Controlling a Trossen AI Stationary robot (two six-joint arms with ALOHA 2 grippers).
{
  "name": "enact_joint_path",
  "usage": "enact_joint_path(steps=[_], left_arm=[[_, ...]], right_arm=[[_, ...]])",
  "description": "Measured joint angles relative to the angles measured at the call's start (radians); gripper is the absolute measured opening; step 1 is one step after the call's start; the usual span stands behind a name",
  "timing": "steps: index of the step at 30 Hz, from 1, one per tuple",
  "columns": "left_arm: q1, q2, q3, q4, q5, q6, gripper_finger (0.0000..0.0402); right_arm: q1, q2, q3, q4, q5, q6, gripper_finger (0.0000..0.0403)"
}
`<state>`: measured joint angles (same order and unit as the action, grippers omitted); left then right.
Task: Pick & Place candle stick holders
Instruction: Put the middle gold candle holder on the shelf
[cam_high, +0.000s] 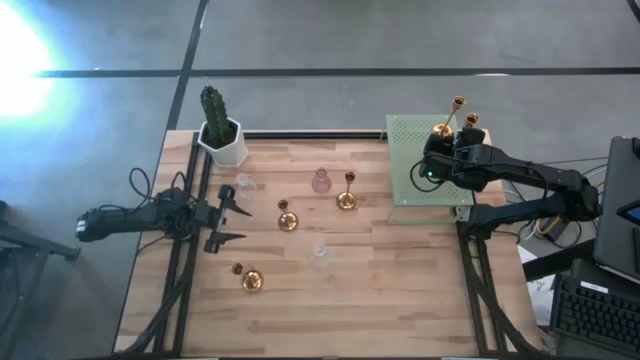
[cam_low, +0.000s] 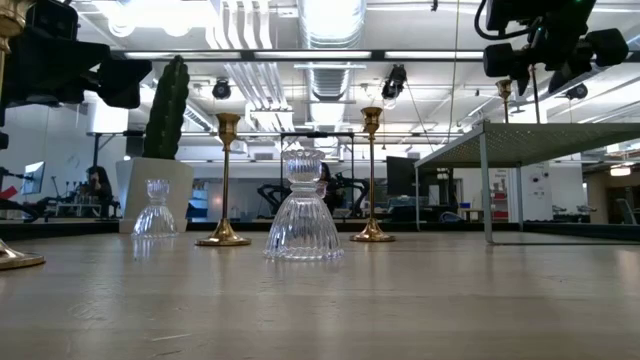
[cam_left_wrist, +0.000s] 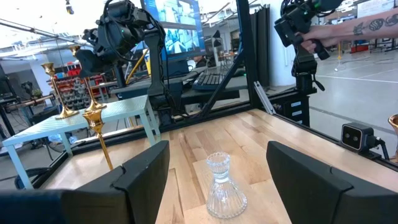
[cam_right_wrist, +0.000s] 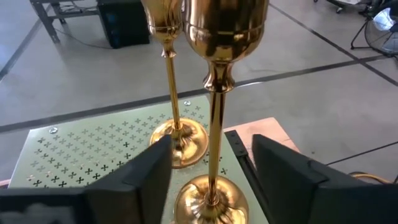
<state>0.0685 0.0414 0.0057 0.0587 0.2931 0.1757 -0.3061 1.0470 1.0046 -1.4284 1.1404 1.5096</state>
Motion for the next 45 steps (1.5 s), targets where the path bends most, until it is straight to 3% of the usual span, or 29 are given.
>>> enact_joint_path(steps=[5, 11, 20, 25, 32, 35, 40, 45], left_arm=[[0.000, 0.000, 0.000, 0.000, 0.000, 0.000, 0.0273], [0.000, 0.000, 0.000, 0.000, 0.000, 0.000, 0.0273], [0.000, 0.000, 0.000, 0.000, 0.000, 0.000, 0.0273], [0.000, 0.000, 0.000, 0.000, 0.000, 0.000, 0.0273], [0.000, 0.000, 0.000, 0.000, 0.000, 0.000, 0.0273], [0.000, 0.000, 0.000, 0.000, 0.000, 0.000, 0.0273], [0.000, 0.000, 0.000, 0.000, 0.000, 0.000, 0.0273], [0.000, 0.000, 0.000, 0.000, 0.000, 0.000, 0.0273]], right_arm=[[0.001, -0.009, 0.004, 0.005, -0.017, 0.000, 0.0265], [0.037, -0.015, 0.066, 0.006, -0.091, -0.070, 0.0282], [0.237, -0.009, 0.184, -0.029, -0.165, -0.043, 0.0241], [0.372, 0.013, 0.237, -0.147, -0.244, 0.096, 0.0219], [0.622, 0.071, 0.236, -0.056, -0.412, 0.150, 0.0202], [0.791, 0.153, 0.235, -0.014, -0.392, 0.250, 0.0192], [1.053, 0.321, 0.287, -0.024, -0.264, 0.510, 0.0175], [1.170, 0.525, 0.393, -0.060, -0.191, 0.692, 0.0158]])
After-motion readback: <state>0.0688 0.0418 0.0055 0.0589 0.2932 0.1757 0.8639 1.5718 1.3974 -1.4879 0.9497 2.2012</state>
